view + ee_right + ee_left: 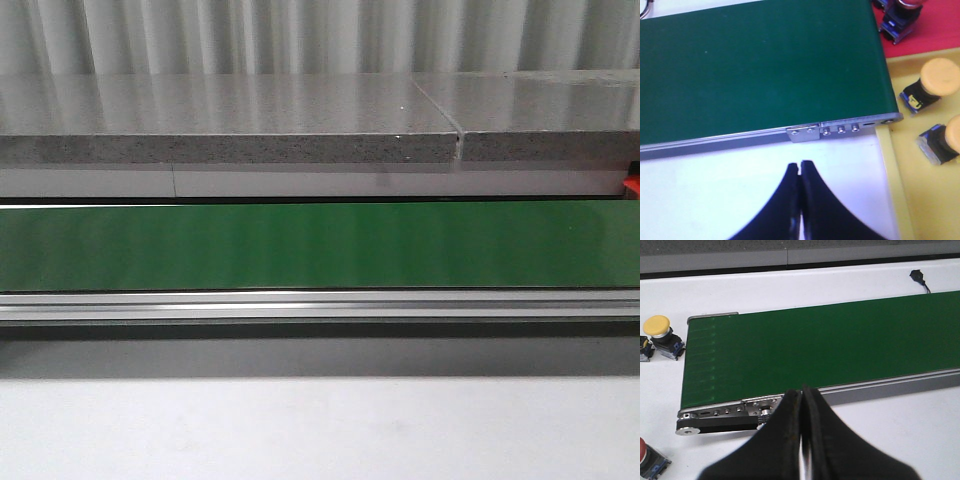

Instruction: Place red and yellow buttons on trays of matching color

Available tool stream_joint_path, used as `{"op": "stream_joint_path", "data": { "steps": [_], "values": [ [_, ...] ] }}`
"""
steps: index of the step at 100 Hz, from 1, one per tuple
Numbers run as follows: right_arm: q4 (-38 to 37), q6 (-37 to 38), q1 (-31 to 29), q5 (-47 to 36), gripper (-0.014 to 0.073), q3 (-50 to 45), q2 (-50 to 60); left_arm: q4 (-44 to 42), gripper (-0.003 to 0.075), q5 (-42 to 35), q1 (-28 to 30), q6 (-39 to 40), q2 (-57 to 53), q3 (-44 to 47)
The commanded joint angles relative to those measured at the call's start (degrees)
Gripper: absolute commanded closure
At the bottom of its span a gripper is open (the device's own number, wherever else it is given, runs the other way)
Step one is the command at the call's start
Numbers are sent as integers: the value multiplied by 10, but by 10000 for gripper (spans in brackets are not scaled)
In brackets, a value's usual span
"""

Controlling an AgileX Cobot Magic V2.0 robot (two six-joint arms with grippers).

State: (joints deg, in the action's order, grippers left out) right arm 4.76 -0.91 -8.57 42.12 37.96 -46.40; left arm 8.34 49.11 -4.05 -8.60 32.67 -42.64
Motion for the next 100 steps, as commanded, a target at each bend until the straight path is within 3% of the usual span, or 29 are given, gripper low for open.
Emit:
{"op": "stream_joint_path", "data": {
  "steps": [1, 27, 78, 100],
  "values": [
    [-6, -13, 25, -22, 662, 14, 22, 8, 741, -36, -4, 2, 1, -17],
    [-21, -13, 86, 0, 662, 12, 80, 8, 741, -36, -4, 2, 1, -17],
    [-21, -15, 88, 23, 662, -55, 276, 8, 741, -36, -4, 2, 1, -17],
    [-21, -15, 88, 37, 662, -63, 306, 8, 741, -36, -4, 2, 1, -17]
  ]
}}
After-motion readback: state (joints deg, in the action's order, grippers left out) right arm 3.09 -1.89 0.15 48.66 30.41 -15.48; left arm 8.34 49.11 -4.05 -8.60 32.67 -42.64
